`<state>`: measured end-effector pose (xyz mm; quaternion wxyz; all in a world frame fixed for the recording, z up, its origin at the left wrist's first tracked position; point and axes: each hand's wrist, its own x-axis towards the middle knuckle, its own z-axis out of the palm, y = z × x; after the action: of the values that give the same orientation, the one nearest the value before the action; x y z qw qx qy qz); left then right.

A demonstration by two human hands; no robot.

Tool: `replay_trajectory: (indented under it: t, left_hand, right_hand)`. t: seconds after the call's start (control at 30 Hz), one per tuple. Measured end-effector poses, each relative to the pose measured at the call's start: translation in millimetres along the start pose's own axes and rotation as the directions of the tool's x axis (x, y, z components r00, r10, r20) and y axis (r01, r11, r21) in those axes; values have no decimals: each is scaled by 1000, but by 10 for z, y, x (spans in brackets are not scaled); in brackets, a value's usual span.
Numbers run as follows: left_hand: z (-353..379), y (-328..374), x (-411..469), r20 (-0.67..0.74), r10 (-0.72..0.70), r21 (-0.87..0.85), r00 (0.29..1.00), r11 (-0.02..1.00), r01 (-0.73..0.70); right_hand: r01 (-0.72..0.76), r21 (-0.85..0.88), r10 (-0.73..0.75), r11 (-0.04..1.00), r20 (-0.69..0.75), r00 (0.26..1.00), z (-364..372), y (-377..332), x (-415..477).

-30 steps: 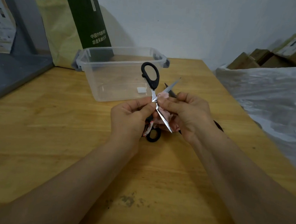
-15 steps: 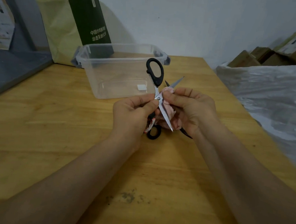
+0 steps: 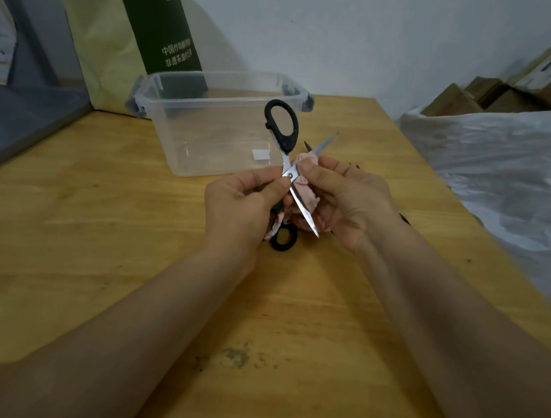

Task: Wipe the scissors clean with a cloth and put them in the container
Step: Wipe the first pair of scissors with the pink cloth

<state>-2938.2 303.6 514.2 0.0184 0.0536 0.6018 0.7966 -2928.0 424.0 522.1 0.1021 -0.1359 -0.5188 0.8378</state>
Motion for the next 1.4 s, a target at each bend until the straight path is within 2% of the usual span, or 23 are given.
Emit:
replay_trajectory:
  t: [0.1,0.27,0.47,0.67,0.83,1.03,1.23,1.4]
  left_hand:
    - [-2,0,8,12,22,10,1000,1000,-22]
    - [23,-31,27,37,43,38,998,998,-44]
    - [-24,-25,40,-9,29,32,1000,999,-29]
    - [16,-18,29,26,36,40,999,999,-37]
    - [-26,-12,29,0,29,39,1000,999,-29]
    - [-1,-14,22,37,32,55,999,998,-34]
    - [-50,-14,57,13,50,84,999,995,-51]
    - [-11,-7,51,23,45,98,999,994,-47]
  right_hand:
    - [39,11,-38,999,-37,999,7,5,-2]
    - [75,124,-62,989,-107,992,-46,-72,25]
    - [57,-51,-59,997,-48,997,60,74,10]
    - [101,119,-84,988,-138,987,-53,-62,62]
    - [49,-60,-51,997,-48,998,26,44,21]
    - [96,88,-82,991,-156,984,-80,-88,56]
    - [31,-93,-37,995,-63,997,22,62,29]
    - [108,58,-97,992,-169,981,-59,-85,55]
